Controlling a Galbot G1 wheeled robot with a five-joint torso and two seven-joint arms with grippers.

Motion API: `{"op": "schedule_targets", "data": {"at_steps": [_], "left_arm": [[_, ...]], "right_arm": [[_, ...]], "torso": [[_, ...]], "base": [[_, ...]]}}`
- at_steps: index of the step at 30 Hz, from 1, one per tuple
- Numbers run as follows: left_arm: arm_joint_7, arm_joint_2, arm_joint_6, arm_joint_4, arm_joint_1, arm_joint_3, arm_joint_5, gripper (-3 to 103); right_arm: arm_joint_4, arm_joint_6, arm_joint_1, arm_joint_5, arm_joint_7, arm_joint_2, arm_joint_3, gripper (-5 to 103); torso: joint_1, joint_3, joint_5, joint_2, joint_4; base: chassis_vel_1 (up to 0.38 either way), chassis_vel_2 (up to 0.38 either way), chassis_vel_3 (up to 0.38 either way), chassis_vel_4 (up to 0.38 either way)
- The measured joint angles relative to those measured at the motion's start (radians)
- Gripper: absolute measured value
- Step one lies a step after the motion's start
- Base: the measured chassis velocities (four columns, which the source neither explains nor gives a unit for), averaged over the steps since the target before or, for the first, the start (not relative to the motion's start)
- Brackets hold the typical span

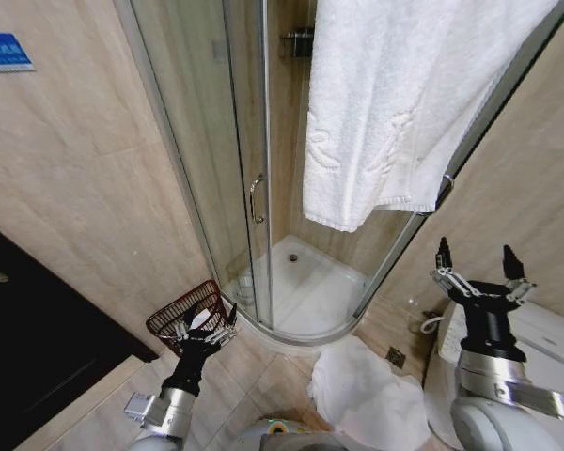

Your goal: Discard the used towel into the hamper.

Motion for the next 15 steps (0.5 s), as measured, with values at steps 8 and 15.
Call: {"op": "schedule_targets", "data": {"at_steps": [8, 15], "left_arm": [[0.000, 0.000, 0.000, 0.000, 0.000, 0.000, 0.000, 100], [0.000, 0.000, 0.000, 0.000, 0.000, 0.000, 0.000, 100]], "right_arm": [[0.000, 0.000, 0.000, 0.000, 0.000, 0.000, 0.000, 100], [0.000, -0.045, 0.016, 0.003, -0.005, -0.005, 0.001, 100]], "torso": [[0.000, 0.000, 0.0000, 0.000, 0.0000], [0.000, 0.000, 0.0000, 0.000, -0.0001]], "base": [[0.000, 0.000, 0.000, 0.000], [0.000, 0.000, 0.000, 0.000]]}}
